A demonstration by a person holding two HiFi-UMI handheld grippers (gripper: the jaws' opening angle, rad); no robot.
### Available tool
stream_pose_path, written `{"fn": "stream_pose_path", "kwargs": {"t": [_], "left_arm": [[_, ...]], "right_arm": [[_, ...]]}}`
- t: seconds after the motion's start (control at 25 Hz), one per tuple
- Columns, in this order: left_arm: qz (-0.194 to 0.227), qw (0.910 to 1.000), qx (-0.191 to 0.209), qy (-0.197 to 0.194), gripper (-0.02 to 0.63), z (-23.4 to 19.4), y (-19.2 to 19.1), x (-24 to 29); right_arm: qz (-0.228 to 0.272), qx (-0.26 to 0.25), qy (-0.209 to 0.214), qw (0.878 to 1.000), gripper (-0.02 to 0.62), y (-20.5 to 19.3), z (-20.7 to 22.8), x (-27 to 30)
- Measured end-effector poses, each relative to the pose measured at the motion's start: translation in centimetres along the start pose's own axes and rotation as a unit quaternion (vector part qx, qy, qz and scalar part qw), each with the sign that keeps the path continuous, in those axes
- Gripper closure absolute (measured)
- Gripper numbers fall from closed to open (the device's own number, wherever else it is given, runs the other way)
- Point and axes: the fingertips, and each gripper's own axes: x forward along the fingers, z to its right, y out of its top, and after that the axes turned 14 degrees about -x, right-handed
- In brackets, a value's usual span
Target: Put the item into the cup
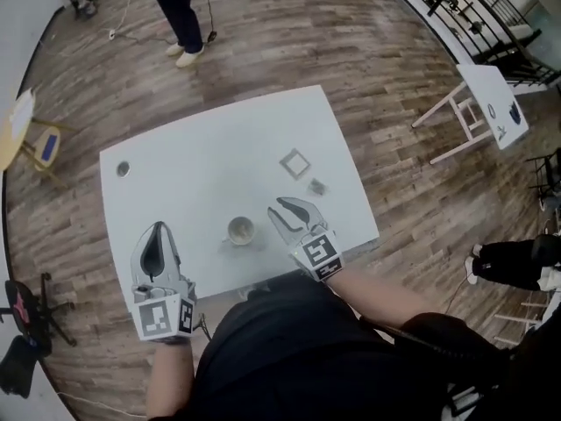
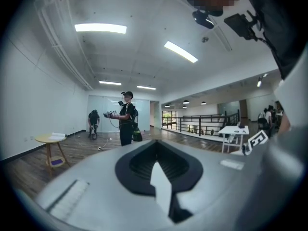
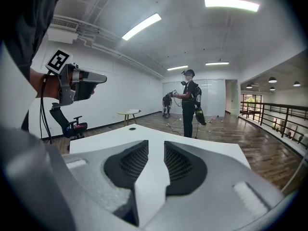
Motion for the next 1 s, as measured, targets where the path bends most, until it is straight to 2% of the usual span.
{"fn": "stream_pose_path", "kwargs": {"t": [0.52,1.0], "left_arm": [[0.037,0.9988,0.010,-0.032,0.600,0.1,3.2,1.5],[0.041,0.9969,0.022,-0.063,0.600,3.0,4.2,2.4]], "right_arm": [[0.035,-0.019,-0.076,0.996,0.489,2.1,4.0,-1.4],[0.022,-0.007,-0.115,0.993,0.489,0.8,6.1,-4.7]]}}
